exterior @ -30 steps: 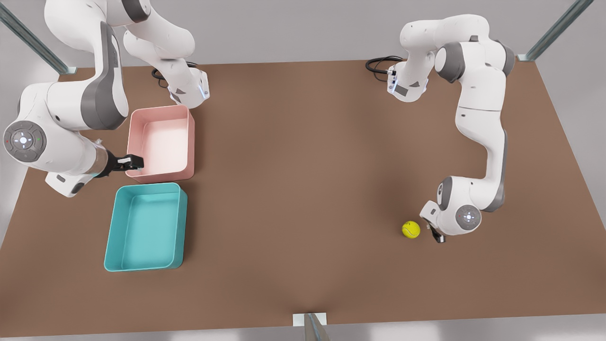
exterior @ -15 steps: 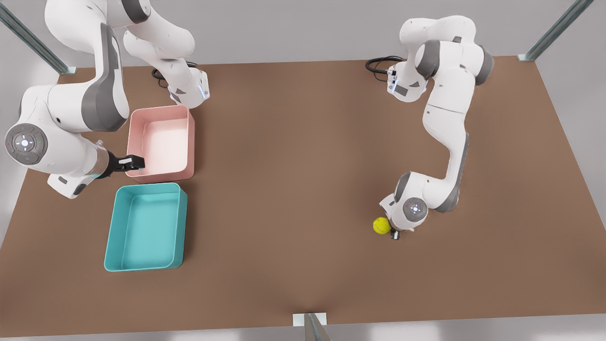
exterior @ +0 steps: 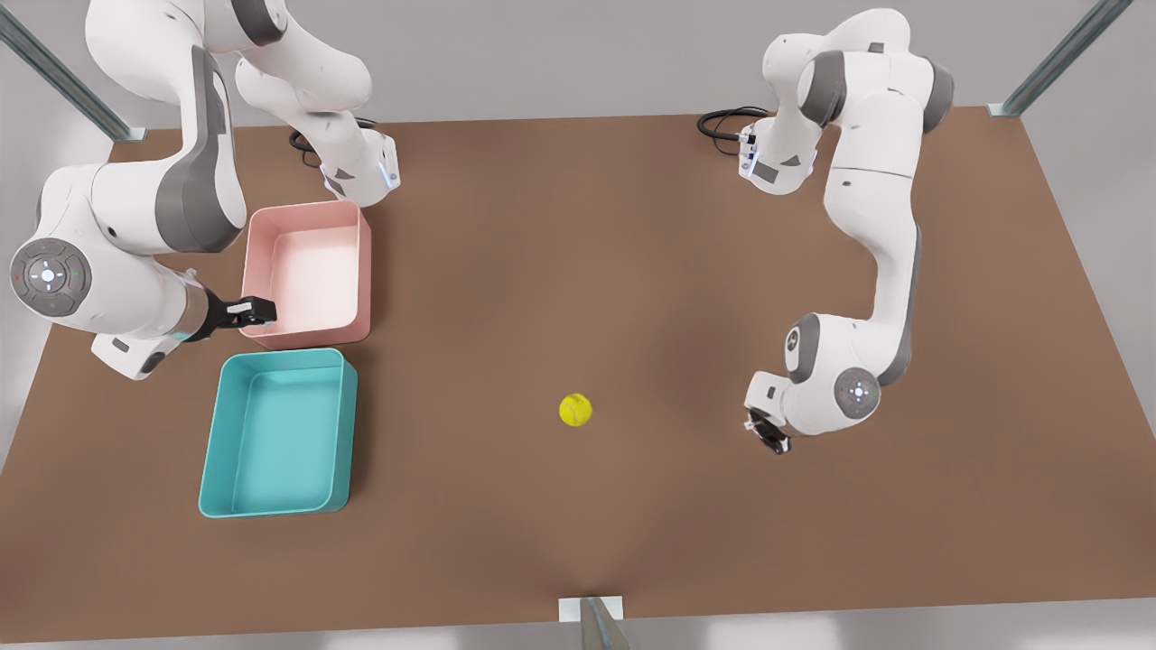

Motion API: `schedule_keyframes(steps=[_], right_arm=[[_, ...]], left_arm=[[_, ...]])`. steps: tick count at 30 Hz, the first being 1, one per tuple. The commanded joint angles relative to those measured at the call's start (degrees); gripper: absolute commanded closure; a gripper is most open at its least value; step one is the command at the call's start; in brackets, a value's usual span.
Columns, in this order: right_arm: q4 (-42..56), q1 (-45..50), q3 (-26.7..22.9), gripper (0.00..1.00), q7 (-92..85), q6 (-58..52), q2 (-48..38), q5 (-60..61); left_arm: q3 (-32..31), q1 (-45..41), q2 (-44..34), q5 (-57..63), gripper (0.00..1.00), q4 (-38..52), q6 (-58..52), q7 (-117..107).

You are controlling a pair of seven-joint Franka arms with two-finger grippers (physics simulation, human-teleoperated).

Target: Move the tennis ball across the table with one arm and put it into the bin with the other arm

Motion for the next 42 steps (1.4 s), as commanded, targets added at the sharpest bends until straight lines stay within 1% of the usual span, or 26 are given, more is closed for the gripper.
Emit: schedule_keyframes(steps=[1, 2, 3, 4, 5, 6, 7, 8, 9, 11, 13, 16, 17, 18, 19, 20, 21, 22, 23, 24, 26, 30, 33, 37, 42], right_arm=[[0.0, 0.0, 0.0, 0.00, -0.2, 0.0, -0.1, 0.1], [0.0, -0.1, 0.0, 0.00, -0.2, 0.0, -0.1, 0.1], [0.0, -0.1, 0.0, 0.00, -0.2, 0.0, -0.1, 0.1], [0.0, -0.1, 0.0, 0.00, -0.2, 0.0, -0.1, 0.1], [0.0, -0.2, 0.0, 0.00, -0.2, 0.0, -0.1, 0.1], [0.0, -0.2, 0.0, 0.00, -0.2, 0.0, 0.0, 0.2], [0.0, -0.2, 0.0, 0.00, -0.2, 0.0, 0.1, 0.4], [0.1, -0.2, 0.0, 0.00, -0.1, 0.1, 0.2, 0.5], [0.1, -0.2, 0.0, 0.00, -0.1, 0.1, 0.2, 0.5], [0.1, -0.2, 0.0, 0.00, -0.1, 0.1, 0.2, 0.5], [0.1, -0.2, 0.0, 0.00, -0.1, 0.1, 0.2, 0.5], [0.0, 0.0, 0.0, 0.00, 0.6, -0.1, 0.9, 0.6], [1.0, 1.0, 0.0, 0.00, 0.7, -0.2, 2.9, 2.7], [1.5, 1.9, 0.1, 0.00, 1.0, 1.5, 6.4, 7.2], [2.0, 4.8, 0.1, 0.00, 2.4, 4.5, 8.8, 7.7], [2.3, 9.8, 0.0, 0.00, 12.5, 8.8, 11.6, 7.1], [2.4, 13.2, 0.0, 0.00, 17.7, 12.8, 14.9, 6.6], [2.5, 16.1, -0.1, 0.00, 23.8, 18.2, 18.6, 6.4], [3.9, 18.2, 0.1, 0.00, 31.9, 20.6, 22.7, 6.7], [4.5, 20.5, 0.0, 0.00, 36.3, 22.5, 24.1, 6.7], [4.7, 24.0, 0.1, 0.00, 45.4, 31.6, 28.1, 7.1], [5.0, 31.1, 0.0, 0.00, 68.3, 40.5, 31.6, 7.1], [10.7, 34.6, -0.5, 0.00, 76.9, 41.3, 36.5, 6.9], [10.6, 37.7, -1.5, 0.00, 79.1, 42.2, 37.6, 6.9], [10.0, 37.3, -1.6, 0.00, 78.0, 42.4, 38.3, 6.5]], left_arm=[[1.5, -0.5, -4.8, 8.3, 0.79, 2.6, -16.2, -24.1], [-0.7, -0.4, -5.9, 15.7, 0.79, 8.7, -27.0, -32.8], [-1.8, -0.1, -7.5, 19.6, 0.79, 16.7, -39.5, -36.5], [-1.7, -0.1, -12.0, 20.1, 0.54, 17.4, -44.5, -42.2], [-0.7, 0.4, -13.5, 20.4, 0.00, 17.2, -51.0, -43.5], [0.3, 0.6, -14.3, 19.8, 0.00, 15.7, -49.2, -62.0], [0.5, 1.1, -14.7, 13.9, 0.00, 16.0, -47.3, -70.7], [0.4, 3.3, -14.7, 10.9, 0.00, 16.5, -48.8, -71.0], [0.6, 3.4, -14.7, 10.9, 0.00, 16.6, -49.9, -71.0], [0.6, 6.7, -14.7, 10.7, 0.00, 16.7, -52.6, -70.6], [0.2, 6.6, -14.8, 10.6, 0.00, 18.3, -56.0, -71.0], [0.1, 6.9, -15.6, 9.9, 0.00, 18.3, -56.2, -71.5], [0.1, 6.9, -15.7, 9.9, 0.00, 18.2, -56.2, -72.3], [0.1, 6.9, -15.7, 9.8, 0.00, 18.2, -56.2, -72.6], [0.1, 6.9, -15.7, 9.8, 0.00, 18.2, -56.2, -72.7], [0.1, 7.0, -15.7, 9.8, 0.00, 18.1, -56.2, -72.7], [0.1, 6.9, -15.7, 9.8, 0.00, 18.0, -56.2, -72.9], [0.0, 6.9, -15.7, 9.8, 0.00, 18.0, -56.2, -74.3], [0.0, 6.9, -15.7, 9.8, 0.00, 18.0, -56.2, -74.3], [0.0, 6.9, -15.7, 9.8, 0.00, 17.9, -56.2, -74.3], [0.0, 6.9, -15.7, 9.8, 0.00, 17.9, -56.2, -74.3], [0.2, 7.4, -15.7, 9.8, 0.00, 17.9, -56.5, -73.8], [0.1, 7.4, -15.5, 9.8, 0.00, 17.9, -56.3, -73.8], [0.1, 7.4, -15.4, 9.8, 0.00, 17.9, -56.2, -73.8], [0.1, 7.5, -15.2, 9.8, 0.00, 17.9, -56.2, -73.8]])
